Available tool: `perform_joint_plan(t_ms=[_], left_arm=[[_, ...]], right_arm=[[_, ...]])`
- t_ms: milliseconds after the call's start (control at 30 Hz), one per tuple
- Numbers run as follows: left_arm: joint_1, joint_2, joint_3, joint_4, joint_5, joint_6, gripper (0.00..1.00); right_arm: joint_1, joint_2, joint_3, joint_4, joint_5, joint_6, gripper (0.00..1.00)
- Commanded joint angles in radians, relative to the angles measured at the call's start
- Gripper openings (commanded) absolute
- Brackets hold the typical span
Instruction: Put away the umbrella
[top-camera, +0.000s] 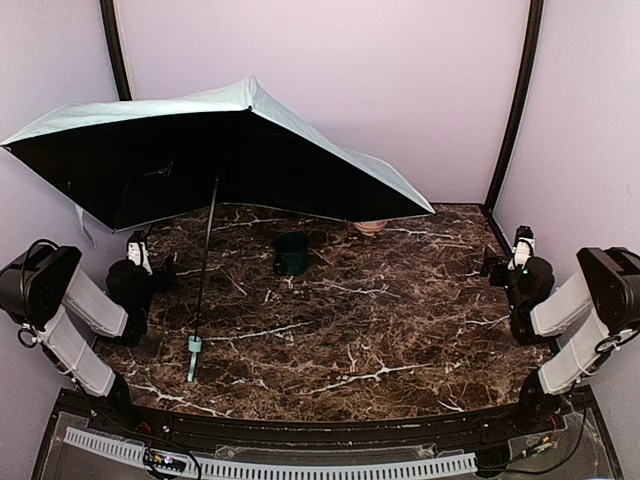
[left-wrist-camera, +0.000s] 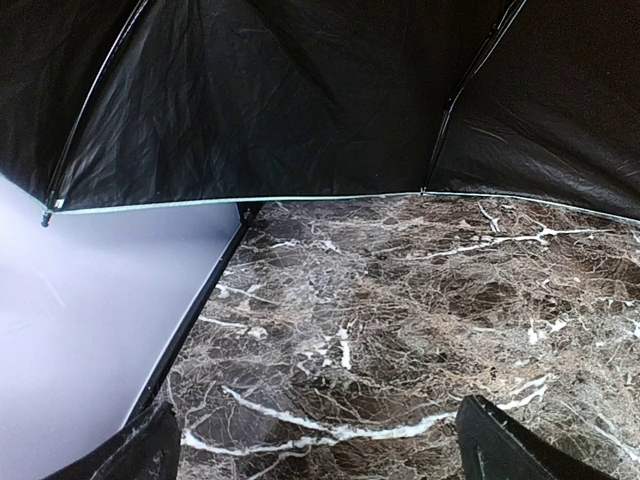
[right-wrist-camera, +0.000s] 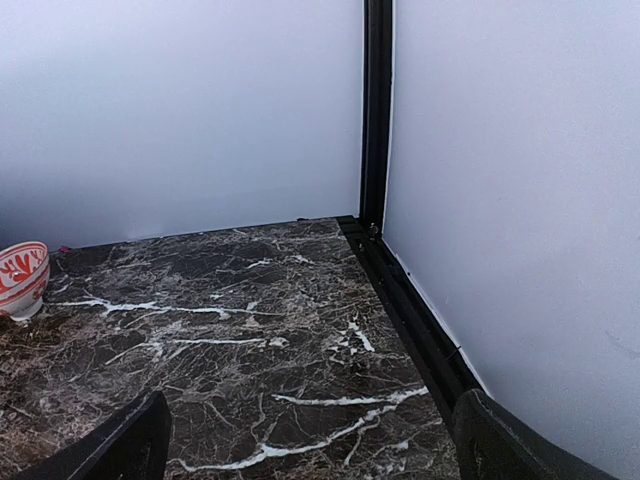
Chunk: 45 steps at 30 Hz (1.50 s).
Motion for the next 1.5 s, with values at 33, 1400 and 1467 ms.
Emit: perform_joint_plan(t_ms=[33,1400,1467], left_arm=[[0.006,-0.015,0.001,0.015,0.005,-0.001,0.99],[-0.473,-0.178,0.438,-1.031,-0.137,-0.257,0.41],[-0.472,-0.206,0.423,-1.014,-0.134,-0.256,0.21]], right_arm=[[-0.007,-0.002,0.006,0.022,-0.008,-0.004,1.0],[0.144,-0.409,0.35,-0.953,-0.284,0.28,1.0],[0.164,-0.412,0.347,-0.949,-0.295,0.287,1.0]])
